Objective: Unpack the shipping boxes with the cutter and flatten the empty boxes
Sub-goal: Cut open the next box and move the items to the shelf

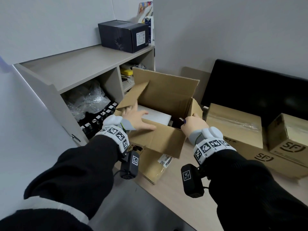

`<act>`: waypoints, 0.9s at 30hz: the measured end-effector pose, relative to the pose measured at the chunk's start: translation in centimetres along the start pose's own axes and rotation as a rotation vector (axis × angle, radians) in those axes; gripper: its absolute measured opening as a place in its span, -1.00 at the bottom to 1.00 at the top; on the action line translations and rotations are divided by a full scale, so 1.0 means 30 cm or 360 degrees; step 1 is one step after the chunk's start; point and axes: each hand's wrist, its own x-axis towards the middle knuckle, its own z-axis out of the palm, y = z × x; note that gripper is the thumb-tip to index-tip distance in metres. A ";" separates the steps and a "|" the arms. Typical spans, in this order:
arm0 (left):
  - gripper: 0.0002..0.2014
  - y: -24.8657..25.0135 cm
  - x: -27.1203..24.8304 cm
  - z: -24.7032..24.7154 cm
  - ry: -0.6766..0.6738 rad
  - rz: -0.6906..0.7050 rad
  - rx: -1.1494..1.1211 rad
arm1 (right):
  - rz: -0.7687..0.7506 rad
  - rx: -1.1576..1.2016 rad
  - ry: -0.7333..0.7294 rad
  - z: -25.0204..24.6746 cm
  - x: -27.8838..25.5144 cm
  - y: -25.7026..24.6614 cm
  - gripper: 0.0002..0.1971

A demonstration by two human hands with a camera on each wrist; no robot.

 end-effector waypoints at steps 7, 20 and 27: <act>0.15 -0.115 0.007 -0.055 0.0024 -0.0191 0.0086 | 0.0030 -0.0608 0.0126 -0.003 -0.015 -0.045 -0.75; 0.03 -0.088 0.121 -0.172 -0.0674 -0.0127 0.0342 | -0.0263 -0.0084 -0.0225 -0.116 0.158 -0.298 -0.78; -0.42 -0.010 0.278 -0.285 -0.0497 -0.0066 0.0077 | -0.0121 0.0002 -0.0397 -0.091 0.259 -0.315 -0.77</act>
